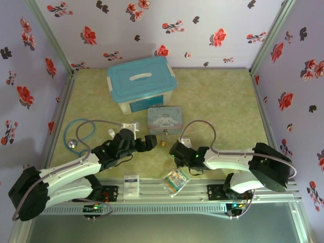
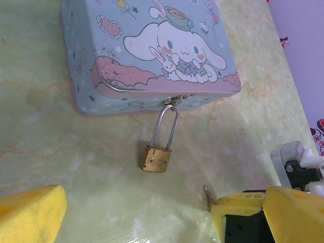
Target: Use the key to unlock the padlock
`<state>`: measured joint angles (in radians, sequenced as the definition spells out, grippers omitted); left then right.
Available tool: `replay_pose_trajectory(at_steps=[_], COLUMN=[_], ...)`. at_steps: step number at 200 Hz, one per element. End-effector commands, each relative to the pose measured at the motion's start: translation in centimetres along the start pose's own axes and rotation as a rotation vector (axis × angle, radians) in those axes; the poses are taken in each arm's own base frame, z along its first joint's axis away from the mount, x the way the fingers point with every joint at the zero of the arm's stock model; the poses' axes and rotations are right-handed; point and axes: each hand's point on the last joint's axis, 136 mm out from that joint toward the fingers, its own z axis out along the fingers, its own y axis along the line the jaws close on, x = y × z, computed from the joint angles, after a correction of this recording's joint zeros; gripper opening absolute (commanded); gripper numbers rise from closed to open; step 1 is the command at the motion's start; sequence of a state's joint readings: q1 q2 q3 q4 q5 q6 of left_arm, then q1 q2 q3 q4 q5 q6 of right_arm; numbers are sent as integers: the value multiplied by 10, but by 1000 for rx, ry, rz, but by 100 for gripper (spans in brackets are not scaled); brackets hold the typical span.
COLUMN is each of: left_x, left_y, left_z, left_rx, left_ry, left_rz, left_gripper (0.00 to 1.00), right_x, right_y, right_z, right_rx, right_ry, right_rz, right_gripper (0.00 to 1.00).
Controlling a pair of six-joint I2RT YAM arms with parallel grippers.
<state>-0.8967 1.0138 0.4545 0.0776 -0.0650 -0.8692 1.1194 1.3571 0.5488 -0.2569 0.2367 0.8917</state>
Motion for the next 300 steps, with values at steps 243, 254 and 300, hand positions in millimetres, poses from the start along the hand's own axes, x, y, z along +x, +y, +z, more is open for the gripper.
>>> replay_pose_trajectory(at_steps=[243,254,300], left_x=[11,13,15], left_y=[-42,-44,-47], left_z=[43,44,45], left_rx=[87,98,107], left_ry=[-64,-63,-62], left_rz=[-149,-164,-157], left_gripper=[98,98,97], right_x=[-11,-11,-1], right_y=[-25,-30,-54], right_z=[-17,-16,-2], right_rx=[-97,-68,80], right_ry=[-22,-16,51], right_rz=[-140,-127,-43], right_gripper=[0,0,2])
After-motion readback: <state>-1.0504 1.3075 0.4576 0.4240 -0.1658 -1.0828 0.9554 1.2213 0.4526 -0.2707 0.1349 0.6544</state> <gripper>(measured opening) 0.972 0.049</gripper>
